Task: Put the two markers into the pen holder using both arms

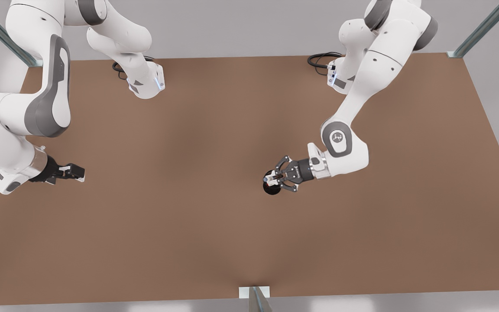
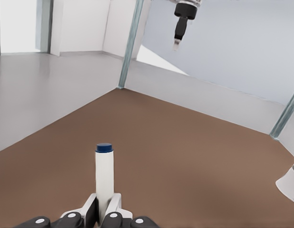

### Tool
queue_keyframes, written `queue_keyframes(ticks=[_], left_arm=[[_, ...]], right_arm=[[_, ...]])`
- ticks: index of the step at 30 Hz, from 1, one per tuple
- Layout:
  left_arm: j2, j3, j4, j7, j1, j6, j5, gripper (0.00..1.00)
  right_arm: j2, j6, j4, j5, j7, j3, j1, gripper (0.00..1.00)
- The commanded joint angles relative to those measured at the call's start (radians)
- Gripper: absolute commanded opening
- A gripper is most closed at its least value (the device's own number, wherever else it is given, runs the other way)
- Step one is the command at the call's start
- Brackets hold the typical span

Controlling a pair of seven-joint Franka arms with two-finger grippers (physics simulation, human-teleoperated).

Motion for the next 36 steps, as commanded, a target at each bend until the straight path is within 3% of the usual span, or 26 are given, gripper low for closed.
queue_keyframes(ticks=[1, 36], left_arm=[[0.007, 0.000, -0.003, 0.310, -0.007, -0.007, -0.038, 0.21], [0.102, 0.003, -0.046, 0.509, 0.007, -0.003, -0.083, 0.23]], right_arm=[[-0.001, 0.001, 0.001, 0.001, -0.020, 0.000, 0.000, 1.00], [0.013, 0.007, 0.008, 0.001, -0.020, 0.000, 0.001, 1.00]])
